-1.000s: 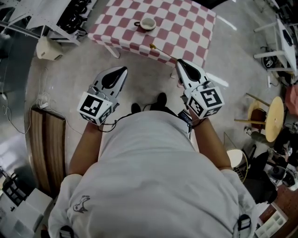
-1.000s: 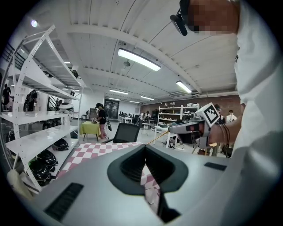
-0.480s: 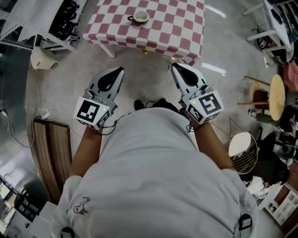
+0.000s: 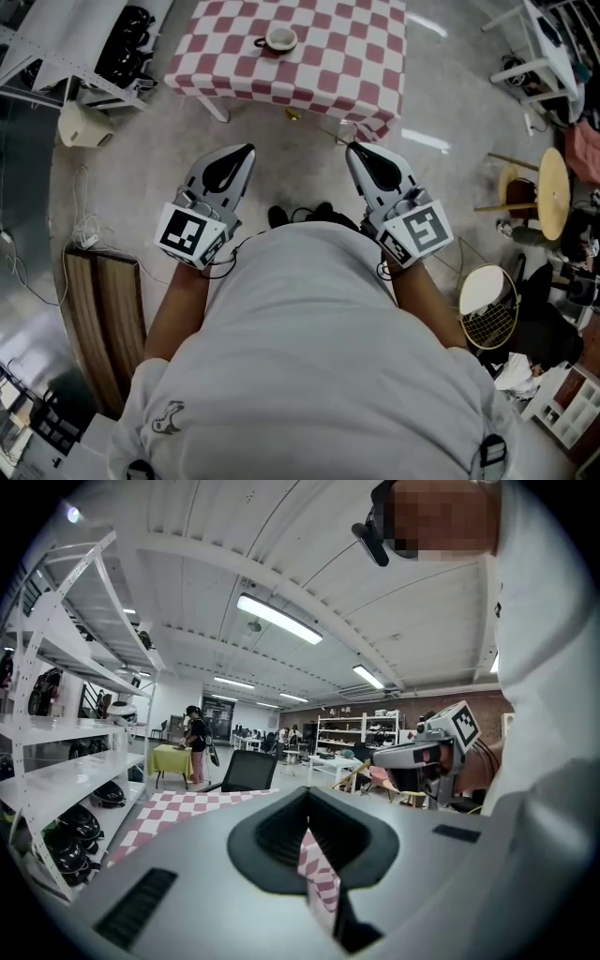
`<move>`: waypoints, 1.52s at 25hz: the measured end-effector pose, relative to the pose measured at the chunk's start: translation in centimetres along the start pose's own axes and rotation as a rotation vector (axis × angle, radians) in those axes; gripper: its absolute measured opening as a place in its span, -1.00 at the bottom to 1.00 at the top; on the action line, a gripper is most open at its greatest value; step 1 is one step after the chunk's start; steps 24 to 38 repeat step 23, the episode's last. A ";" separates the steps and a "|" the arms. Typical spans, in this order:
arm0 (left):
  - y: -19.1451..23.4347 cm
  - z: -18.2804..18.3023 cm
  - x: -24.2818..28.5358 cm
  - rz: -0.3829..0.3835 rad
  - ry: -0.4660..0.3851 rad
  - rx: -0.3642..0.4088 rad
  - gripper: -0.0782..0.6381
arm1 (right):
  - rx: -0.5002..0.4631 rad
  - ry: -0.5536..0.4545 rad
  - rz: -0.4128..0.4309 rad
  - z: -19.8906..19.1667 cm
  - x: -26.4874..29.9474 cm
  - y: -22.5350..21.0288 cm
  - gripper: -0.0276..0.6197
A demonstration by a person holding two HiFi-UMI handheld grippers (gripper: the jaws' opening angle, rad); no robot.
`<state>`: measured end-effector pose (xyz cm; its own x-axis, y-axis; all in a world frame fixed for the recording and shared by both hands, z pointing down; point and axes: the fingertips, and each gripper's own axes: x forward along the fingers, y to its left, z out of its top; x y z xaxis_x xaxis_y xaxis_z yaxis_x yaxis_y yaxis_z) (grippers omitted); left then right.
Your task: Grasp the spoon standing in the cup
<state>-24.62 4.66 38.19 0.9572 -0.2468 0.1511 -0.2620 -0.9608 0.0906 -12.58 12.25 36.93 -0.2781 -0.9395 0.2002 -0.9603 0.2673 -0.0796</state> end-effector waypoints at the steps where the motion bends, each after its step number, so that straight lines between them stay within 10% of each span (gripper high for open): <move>1: 0.0 0.1 0.0 -0.002 0.000 0.002 -0.74 | -0.003 0.000 0.003 0.2 0.0 0.1 -0.81; 38: 1.6 0.1 0.6 -0.010 0.000 0.006 -0.74 | -0.037 0.001 0.035 0.7 2.1 0.8 -0.81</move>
